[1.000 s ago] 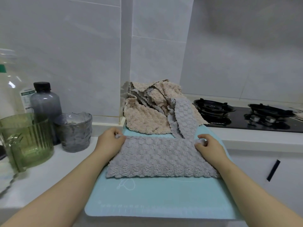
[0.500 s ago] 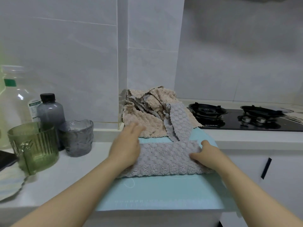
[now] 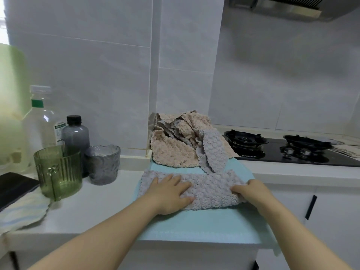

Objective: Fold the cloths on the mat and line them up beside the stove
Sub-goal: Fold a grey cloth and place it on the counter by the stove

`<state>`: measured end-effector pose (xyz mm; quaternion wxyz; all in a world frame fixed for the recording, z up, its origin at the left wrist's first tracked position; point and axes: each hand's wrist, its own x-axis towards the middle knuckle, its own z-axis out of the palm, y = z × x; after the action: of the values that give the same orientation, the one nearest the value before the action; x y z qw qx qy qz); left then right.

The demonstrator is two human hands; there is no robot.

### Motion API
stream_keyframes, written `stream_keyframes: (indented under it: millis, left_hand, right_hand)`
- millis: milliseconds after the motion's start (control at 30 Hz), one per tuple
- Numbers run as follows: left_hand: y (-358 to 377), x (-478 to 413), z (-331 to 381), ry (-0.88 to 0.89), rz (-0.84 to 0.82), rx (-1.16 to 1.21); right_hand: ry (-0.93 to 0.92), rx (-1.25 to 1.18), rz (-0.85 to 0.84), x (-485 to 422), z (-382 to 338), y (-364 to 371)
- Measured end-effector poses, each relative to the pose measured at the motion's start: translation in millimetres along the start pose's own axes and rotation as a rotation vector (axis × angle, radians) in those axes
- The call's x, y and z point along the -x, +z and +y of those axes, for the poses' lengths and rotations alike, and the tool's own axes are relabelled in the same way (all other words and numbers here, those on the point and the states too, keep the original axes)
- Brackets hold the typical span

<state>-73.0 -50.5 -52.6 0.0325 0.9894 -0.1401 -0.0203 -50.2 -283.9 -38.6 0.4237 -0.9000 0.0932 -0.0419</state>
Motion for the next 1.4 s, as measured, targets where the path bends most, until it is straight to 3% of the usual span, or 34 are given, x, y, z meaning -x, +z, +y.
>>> stream_keyframes:
  millis: [67, 133, 300, 433, 533, 600, 667, 833, 1033, 1133, 1233, 1300, 1400]
  left_hand:
    - [1, 5, -9, 0.033, 0.062, -0.031]
    - [7, 11, -15, 0.013, -0.001, -0.021]
    - [12, 8, -19, 0.021, -0.006, 0.084]
    - [4, 7, -37, 0.0, 0.197, 0.682]
    - [-2, 7, -59, -0.148, 0.423, 0.872]
    - [1, 9, -72, -0.232, 0.479, 1.099]
    - [11, 12, -79, -0.266, 0.494, 1.215]
    - [19, 13, -75, -0.224, 0.438, 1.125]
    - [15, 12, -79, -0.17, 0.49, 1.315]
    - [16, 11, -79, -0.226, 0.441, 1.248]
    - [13, 14, -77, -0.294, 0.48, 1.197]
    - [14, 16, -76, -0.286, 0.488, 1.095]
    - [13, 20, -83, -0.252, 0.428, 0.705]
  right_hand:
    - [0.008, -0.148, -0.006, 3, -1, -1]
    - [0.042, -0.329, -0.022, 5, 1, 3]
    - [0.13, -0.679, 0.114, 8, 0, 27]
    - [0.095, -0.809, 0.195, 14, -17, 42]
    - [0.037, -0.837, 0.218, 17, -41, 49]
    - [-0.03, -0.845, 0.208, 23, -59, 53]
    - [-0.111, -0.804, 0.18, 32, -79, 64]
    - [-0.377, -0.542, 0.035, 58, -99, 115]
    - [-0.588, -0.145, -0.199, 74, -90, 140]
    - [-0.626, -0.195, -0.282, 77, -88, 127]
    - [-0.664, -0.192, -0.047, 68, -88, 106]
    - [-0.619, 0.021, 0.025, 55, -80, 97]
    - [-0.562, 0.385, -0.091, 49, -61, 100]
